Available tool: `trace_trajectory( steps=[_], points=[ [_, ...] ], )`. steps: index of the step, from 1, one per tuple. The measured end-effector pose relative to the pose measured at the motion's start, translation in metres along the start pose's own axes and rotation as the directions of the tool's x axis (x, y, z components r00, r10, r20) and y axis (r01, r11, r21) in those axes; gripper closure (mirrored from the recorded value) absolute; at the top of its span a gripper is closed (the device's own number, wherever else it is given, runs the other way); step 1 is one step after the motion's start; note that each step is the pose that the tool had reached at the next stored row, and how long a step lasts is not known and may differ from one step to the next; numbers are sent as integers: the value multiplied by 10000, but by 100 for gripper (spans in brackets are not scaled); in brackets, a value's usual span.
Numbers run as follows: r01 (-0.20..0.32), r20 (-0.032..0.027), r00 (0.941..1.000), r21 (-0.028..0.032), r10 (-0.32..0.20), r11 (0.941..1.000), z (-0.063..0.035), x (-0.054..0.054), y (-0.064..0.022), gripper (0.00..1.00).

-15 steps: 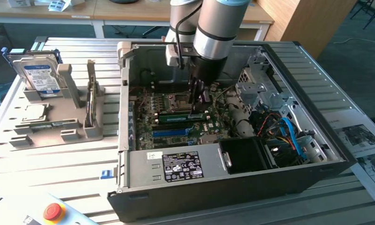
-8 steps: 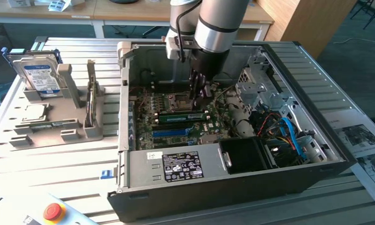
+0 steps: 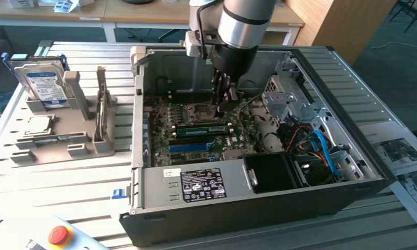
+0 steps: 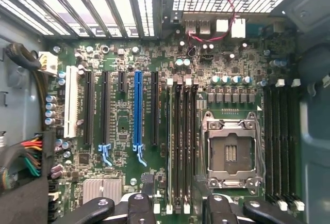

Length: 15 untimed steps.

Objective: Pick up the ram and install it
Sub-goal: 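Insert the ram into the slot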

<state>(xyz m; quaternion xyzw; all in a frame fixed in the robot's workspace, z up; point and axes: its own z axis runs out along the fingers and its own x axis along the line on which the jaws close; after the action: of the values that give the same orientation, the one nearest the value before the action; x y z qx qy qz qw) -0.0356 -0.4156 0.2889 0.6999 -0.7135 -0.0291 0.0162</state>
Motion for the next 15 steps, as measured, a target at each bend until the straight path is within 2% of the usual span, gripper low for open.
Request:
trace_trajectory(
  steps=[15],
  points=[
    [0, 0, 10000, 0, 0, 10000, -268, -5, 17, 57]
  ],
)
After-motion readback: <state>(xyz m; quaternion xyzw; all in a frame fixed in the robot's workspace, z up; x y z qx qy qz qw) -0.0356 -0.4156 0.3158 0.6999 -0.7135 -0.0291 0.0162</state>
